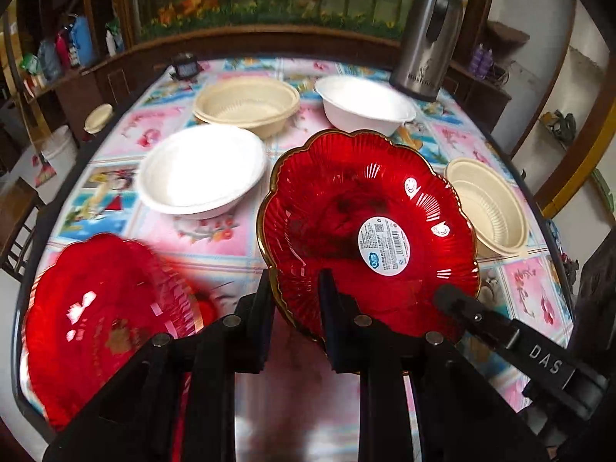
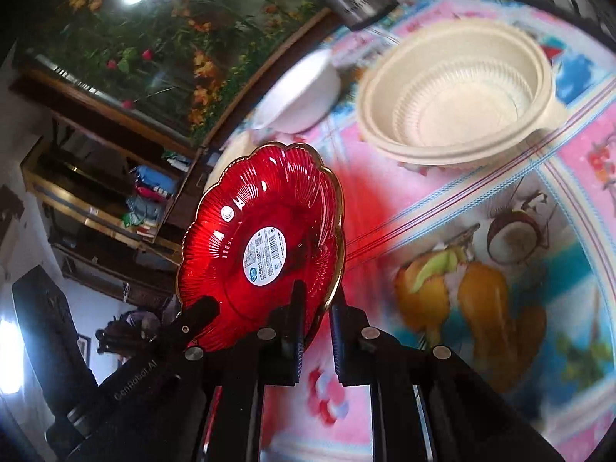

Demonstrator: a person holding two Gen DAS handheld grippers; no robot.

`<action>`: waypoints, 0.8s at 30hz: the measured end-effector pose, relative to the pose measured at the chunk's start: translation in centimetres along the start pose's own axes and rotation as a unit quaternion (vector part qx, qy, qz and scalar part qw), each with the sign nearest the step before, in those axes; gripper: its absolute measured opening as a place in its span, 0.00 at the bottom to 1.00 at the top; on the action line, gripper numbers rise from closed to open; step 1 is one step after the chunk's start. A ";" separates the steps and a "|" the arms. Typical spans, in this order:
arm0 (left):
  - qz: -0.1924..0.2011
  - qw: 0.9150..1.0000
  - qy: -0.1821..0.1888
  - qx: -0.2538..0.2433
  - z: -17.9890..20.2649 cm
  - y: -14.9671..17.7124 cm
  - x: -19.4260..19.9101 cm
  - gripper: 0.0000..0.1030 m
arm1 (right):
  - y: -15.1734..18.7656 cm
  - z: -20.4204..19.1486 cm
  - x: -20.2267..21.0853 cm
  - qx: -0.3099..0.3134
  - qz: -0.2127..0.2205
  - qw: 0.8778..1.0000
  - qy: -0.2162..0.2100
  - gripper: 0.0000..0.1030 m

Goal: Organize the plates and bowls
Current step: 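Lift the small red plate with the right tool toward the large red plate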

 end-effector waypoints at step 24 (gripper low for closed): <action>-0.004 0.990 -0.091 0.106 -18.1 7.2 4.7 0.20 | 16.3 -15.4 -3.8 0.226 -0.101 0.969 -0.009 0.17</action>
Point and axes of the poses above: each gripper's, at about its wrist camera, not at the fingertips, and x roughly against the way its jaws point, z to its right, y to its underside, the point moved 10 cm from there along -x, roughly the way its jaws point, and after that the axes turned 6 degrees about z, right-handed, at the moved point
